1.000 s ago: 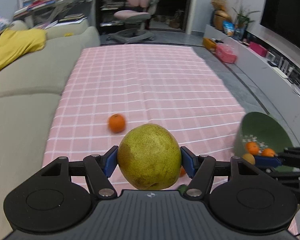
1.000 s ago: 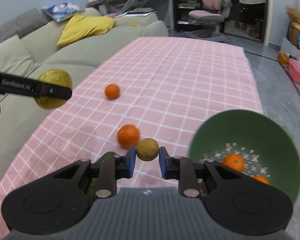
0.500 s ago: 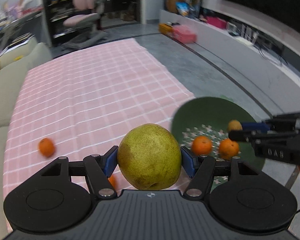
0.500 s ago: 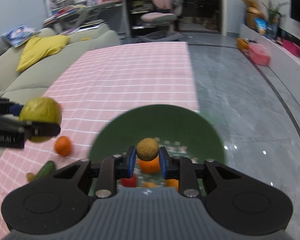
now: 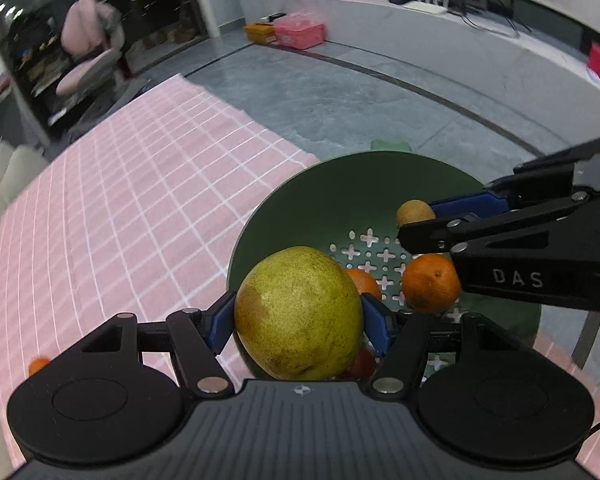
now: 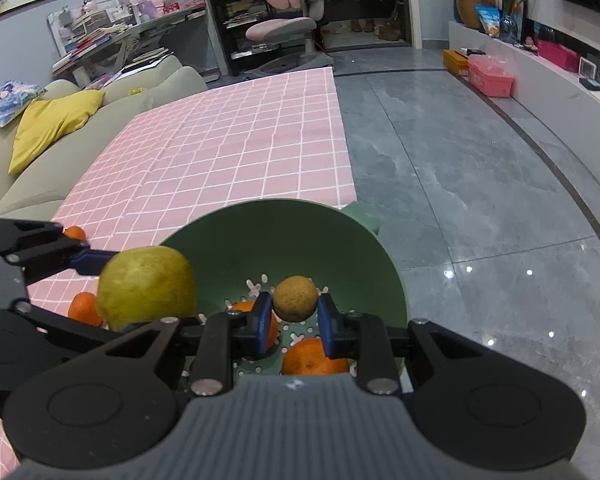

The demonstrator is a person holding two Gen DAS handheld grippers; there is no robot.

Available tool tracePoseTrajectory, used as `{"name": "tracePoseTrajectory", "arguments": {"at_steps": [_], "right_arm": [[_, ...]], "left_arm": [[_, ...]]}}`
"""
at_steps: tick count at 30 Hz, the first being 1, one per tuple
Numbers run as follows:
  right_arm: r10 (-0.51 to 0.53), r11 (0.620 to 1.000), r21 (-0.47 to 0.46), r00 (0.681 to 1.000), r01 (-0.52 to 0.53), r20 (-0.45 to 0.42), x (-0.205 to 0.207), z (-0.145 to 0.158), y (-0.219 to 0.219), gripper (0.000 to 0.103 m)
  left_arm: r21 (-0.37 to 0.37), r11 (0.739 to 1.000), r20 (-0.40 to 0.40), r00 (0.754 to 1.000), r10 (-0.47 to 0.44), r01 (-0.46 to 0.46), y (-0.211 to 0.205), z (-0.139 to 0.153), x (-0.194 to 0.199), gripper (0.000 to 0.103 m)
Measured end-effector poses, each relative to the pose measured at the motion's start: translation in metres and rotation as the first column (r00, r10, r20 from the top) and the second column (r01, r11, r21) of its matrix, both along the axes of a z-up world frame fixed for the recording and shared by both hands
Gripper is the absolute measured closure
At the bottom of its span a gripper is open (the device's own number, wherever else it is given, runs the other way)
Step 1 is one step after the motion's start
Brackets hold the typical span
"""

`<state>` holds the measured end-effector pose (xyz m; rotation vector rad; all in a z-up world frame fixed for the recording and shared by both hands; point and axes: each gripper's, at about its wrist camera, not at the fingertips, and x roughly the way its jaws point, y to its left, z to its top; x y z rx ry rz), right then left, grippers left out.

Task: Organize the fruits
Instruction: 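Carry the pear with the left tool while the right tool carries the brown fruit to the colander, then open the left tool over the colander while the right tool releases its brown fruit there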

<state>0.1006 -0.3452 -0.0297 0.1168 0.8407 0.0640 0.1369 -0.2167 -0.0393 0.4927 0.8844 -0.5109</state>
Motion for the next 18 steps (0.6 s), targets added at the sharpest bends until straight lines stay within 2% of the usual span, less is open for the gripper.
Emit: {"name": "tracePoseTrajectory", "arguments": {"at_steps": [2, 7, 14, 18], "right_arm": [[-0.004, 1.0, 0.007, 1.0, 0.004, 0.001, 0.002, -0.002, 0.0, 0.082], [-0.004, 1.0, 0.018, 1.0, 0.004, -0.006, 0.006, -0.01, 0.001, 0.082], [-0.007, 1.0, 0.021, 1.0, 0.007, -0.017, 0.009, -0.015, 0.001, 0.082], [-0.003, 1.0, 0.021, 1.0, 0.004, -0.02, 0.011, -0.016, 0.0, 0.082]], "left_arm": [[0.017, 1.0, -0.008, 1.0, -0.019, 0.019, -0.005, -0.002, 0.002, 0.028], [0.126, 0.989, -0.024, 0.997, -0.077, 0.079, -0.02, -0.015, 0.002, 0.028], [0.274, 0.951, -0.06, 0.989, -0.131, 0.143, -0.037, -0.038, 0.0, 0.028], [0.288, 0.947, -0.067, 0.989, -0.129, 0.143, -0.041, -0.043, 0.009, 0.028]]}}
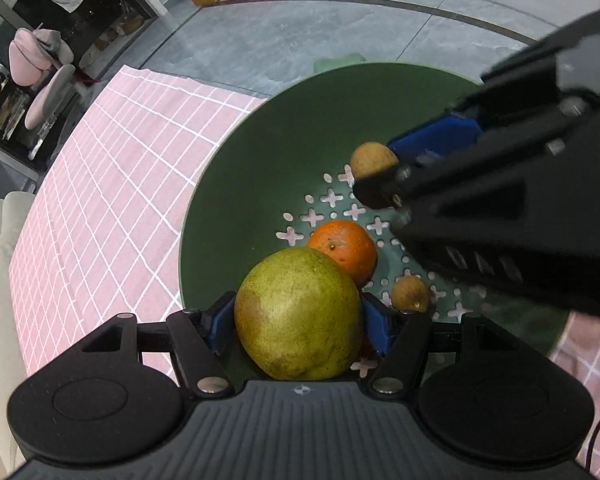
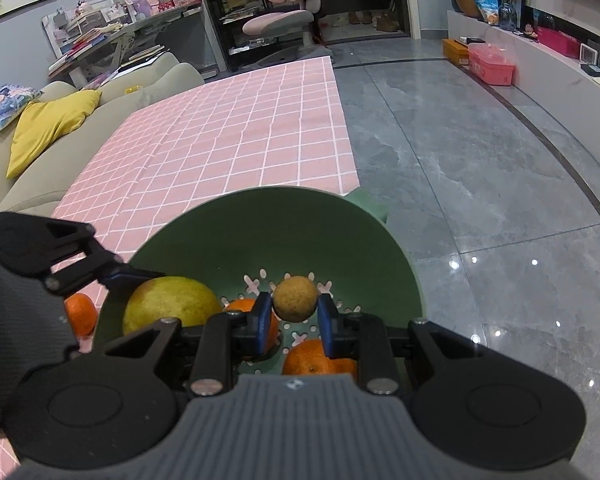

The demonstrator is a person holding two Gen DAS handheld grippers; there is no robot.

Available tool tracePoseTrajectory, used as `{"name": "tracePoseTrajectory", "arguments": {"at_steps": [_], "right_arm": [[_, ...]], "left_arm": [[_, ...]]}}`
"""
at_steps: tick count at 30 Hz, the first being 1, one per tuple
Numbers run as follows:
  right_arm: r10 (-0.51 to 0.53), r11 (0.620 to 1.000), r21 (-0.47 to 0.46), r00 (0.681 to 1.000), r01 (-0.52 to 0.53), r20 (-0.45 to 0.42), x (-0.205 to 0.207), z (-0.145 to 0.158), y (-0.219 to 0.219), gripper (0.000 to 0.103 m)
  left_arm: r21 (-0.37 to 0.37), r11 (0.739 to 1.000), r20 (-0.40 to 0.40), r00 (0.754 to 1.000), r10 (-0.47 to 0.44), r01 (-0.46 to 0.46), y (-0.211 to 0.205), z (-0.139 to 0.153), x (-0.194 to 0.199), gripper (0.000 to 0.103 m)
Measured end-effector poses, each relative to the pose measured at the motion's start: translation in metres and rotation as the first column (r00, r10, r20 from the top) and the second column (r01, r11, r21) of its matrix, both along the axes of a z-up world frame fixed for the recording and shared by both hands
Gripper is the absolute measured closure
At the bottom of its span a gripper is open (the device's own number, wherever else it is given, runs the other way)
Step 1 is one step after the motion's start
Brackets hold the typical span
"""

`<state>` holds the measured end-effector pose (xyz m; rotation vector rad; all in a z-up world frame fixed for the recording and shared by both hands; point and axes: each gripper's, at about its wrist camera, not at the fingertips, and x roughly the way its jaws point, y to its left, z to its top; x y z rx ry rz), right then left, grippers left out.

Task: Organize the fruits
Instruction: 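Open the left tool over the colander while the right tool releases its brown fruit there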

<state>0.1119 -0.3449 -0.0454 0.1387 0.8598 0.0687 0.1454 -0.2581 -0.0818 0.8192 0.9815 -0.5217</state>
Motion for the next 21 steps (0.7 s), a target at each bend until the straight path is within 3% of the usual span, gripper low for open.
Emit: {"name": "tracePoseTrajectory", "arguments": {"at_steps": [5, 9, 14, 21], "right_arm": [[0.011, 1.0, -0.012, 1.0, -0.011, -0.016, 0.003, -0.005, 0.002, 0.083], [0.005, 1.0, 0.002, 1.0, -0.005, -0.028, 0.005, -0.008, 0.004, 0.083], [0.005, 1.0, 0.001, 1.0, -0.005, -0.024, 0.005, -0.009, 0.003, 0.082], [-0.046, 0.996, 0.077, 0.999, 0.045, 0.013, 0.002, 0.001, -0.007, 0.069]], "left_arm": [[0.0, 1.0, 0.004, 1.0, -0.005, 0.005, -0.003, 0.0, 0.012, 0.027], [0.048, 0.999, 0.022, 0.999, -0.026, 0.025, -0.008, -0.007, 0.012, 0.023], [0.039, 0.999, 0.022, 1.0, -0.022, 0.021, -0.008, -0.006, 0.012, 0.023], [-0.075, 0.996, 0.102, 0.994, -0.032, 0.039, 0.004, 0.028, 0.006, 0.015]]}}
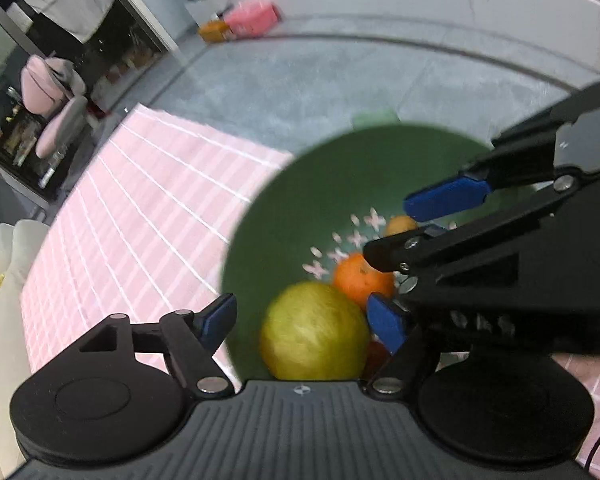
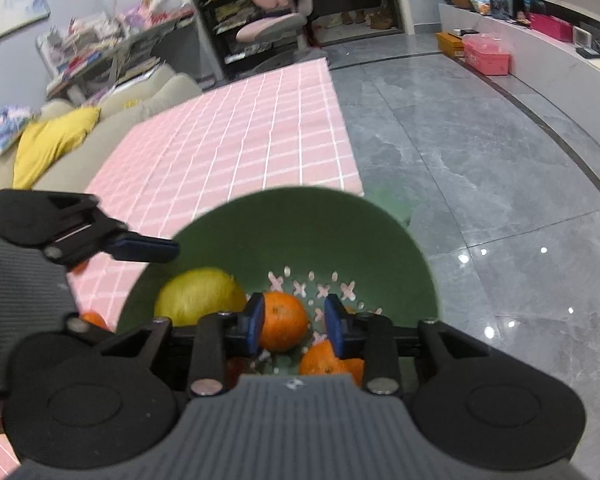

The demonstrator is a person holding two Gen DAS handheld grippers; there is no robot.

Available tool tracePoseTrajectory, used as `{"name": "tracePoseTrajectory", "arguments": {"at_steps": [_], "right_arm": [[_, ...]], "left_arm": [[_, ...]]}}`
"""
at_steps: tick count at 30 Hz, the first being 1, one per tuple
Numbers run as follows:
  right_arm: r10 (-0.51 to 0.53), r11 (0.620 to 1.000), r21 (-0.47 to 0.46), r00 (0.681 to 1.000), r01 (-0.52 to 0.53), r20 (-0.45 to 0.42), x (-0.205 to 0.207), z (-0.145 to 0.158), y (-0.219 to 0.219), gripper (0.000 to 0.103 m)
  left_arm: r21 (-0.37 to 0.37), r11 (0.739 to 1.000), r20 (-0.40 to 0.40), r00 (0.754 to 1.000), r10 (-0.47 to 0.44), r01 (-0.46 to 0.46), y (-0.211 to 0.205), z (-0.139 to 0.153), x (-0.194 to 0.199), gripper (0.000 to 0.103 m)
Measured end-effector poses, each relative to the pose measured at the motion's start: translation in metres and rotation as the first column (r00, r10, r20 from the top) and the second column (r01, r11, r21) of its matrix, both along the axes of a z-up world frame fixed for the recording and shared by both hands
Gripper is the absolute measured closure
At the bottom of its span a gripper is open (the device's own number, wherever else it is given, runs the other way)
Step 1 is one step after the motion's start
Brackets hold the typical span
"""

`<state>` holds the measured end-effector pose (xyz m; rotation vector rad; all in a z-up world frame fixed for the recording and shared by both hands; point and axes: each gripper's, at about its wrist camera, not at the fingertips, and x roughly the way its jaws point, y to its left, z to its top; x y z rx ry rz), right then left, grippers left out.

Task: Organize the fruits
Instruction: 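Open the left tool over the colander while the right tool releases its brown fruit there, then grasp the cucumber with the left tool while the right tool moves toward an orange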

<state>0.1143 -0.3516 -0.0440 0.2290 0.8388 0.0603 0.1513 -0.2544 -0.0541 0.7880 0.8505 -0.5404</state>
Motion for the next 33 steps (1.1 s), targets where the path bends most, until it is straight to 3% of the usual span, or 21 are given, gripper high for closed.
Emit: {"name": "tracePoseTrajectory", "arguments": {"at_steps": [5, 11, 18, 23, 26, 33], "right_arm": [[-0.027, 0.999, 0.041, 0.999, 0.026, 0.021, -0.002, 0.009, -0.007, 0.068], [0.004, 1.0, 0.021, 1.0, -0.004, 0.03, -0.006, 0.015, 0.003, 0.068], [0.077, 0.997, 0.0, 0.995, -0.077, 0.07, -0.016, 0.034, 0.035, 0.068], [0.153, 0.988, -0.037, 0.983, -0.15, 0.102, -0.03, 0.049, 0.062, 0.068], [0.179, 0.984, -0.041, 0.977, -0.175, 0.12, -0.039, 0.058, 0.074, 0.068], [0.247, 0.968, -0.073, 0.96, -0.239, 0.13, -0.057, 0.065, 0.102, 0.068]], "left_arm": [[-0.079, 0.996, 0.011, 0.999, 0.037, -0.036, 0.023, 0.024, -0.009, 0.015], [-0.199, 0.967, -0.013, 0.987, 0.162, -0.162, 0.068, 0.049, -0.032, 0.015], [-0.252, 0.907, -0.006, 0.937, 0.348, -0.338, 0.142, 0.079, -0.065, 0.015], [-0.26, 0.838, -0.038, 0.872, 0.488, -0.48, 0.197, 0.086, -0.095, 0.015], [-0.277, 0.803, -0.066, 0.844, 0.533, -0.528, 0.222, 0.087, -0.106, 0.015], [-0.33, 0.75, -0.084, 0.809, 0.582, -0.573, 0.245, 0.067, -0.122, 0.015]]}}
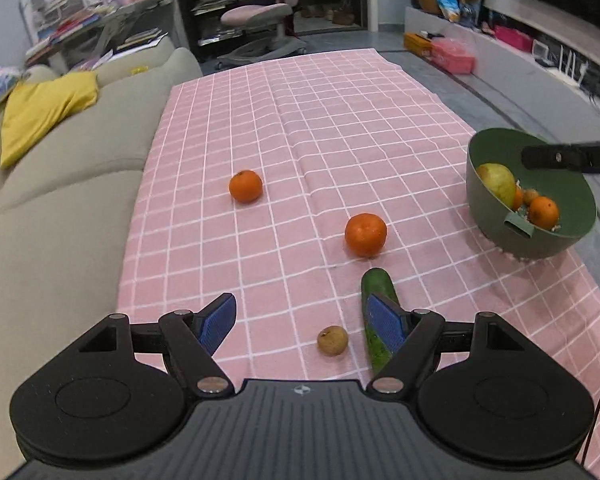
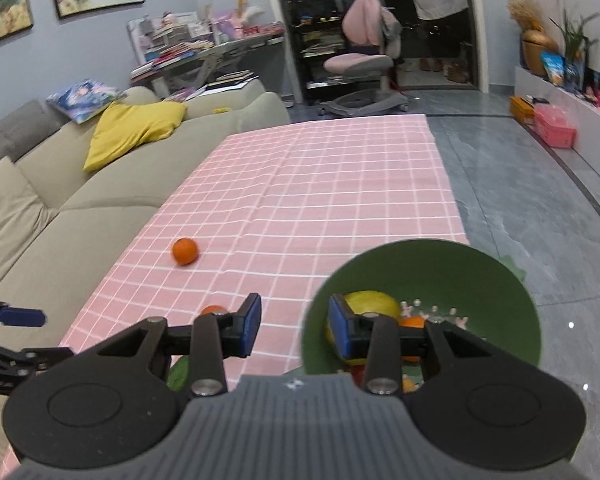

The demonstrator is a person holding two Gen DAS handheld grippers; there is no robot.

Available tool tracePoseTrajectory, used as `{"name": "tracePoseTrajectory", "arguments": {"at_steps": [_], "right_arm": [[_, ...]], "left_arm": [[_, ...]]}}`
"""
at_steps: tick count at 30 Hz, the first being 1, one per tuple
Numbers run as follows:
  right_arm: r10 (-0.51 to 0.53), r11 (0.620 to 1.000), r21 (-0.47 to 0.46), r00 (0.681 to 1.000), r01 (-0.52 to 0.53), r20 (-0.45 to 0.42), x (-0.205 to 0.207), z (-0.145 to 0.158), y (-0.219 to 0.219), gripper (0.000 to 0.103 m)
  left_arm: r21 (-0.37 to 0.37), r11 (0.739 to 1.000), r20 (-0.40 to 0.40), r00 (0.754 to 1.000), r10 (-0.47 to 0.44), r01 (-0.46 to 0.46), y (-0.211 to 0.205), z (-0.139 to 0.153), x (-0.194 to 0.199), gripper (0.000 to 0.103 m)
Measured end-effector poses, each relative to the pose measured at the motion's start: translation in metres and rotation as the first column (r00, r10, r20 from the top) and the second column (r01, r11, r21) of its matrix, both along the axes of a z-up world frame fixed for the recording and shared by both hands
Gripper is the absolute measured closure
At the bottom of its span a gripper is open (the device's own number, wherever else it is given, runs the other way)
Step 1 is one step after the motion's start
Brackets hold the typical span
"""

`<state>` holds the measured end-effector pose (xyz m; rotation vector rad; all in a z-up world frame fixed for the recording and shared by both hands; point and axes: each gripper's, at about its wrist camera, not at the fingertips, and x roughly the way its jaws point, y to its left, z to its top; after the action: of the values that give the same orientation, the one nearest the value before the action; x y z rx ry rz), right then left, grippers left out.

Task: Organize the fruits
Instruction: 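Grasp the cucumber with the left tool while the right tool moves toward an orange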

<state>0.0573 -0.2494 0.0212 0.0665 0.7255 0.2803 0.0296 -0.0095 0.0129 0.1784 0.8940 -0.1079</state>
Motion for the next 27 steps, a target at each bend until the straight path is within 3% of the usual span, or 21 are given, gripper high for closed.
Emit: {"name": "tracePoseTrajectory", "arguments": {"at_steps": [5, 9, 11, 15, 27], "right_arm": [[0.084, 0.996, -0.044, 0.996, -0.084, -0.006, -0.01, -0.004, 0.034, 0.068], [0.125, 0.99, -0.069, 0.992, -0.127, -0.02, -0.009, -0.011, 0.056, 0.068], [0.132, 0.988, -0.081, 0.991, -0.134, -0.03, -0.005, -0.017, 0.062, 0.068], [0.139, 0.985, -0.091, 0.989, -0.143, -0.048, 0.001, -0.026, 0.072, 0.068], [0.148, 0.982, -0.107, 0.986, -0.156, -0.078, 0.008, -0.042, 0.083, 0.068]], "left_arm": [[-0.072, 0.997, -0.029, 1.0, 0.002, -0.004, 0.004, -0.024, -0.003, 0.015], [-0.035, 0.996, -0.034, 0.996, -0.077, 0.076, -0.012, -0.039, -0.012, 0.015], [-0.056, 0.994, -0.049, 0.994, -0.093, 0.091, -0.016, -0.044, -0.013, 0.015], [-0.104, 0.992, -0.085, 0.993, -0.083, 0.074, -0.022, -0.055, -0.005, 0.015], [-0.117, 0.992, -0.162, 0.985, -0.059, 0.041, -0.034, -0.083, 0.008, 0.03]]}}
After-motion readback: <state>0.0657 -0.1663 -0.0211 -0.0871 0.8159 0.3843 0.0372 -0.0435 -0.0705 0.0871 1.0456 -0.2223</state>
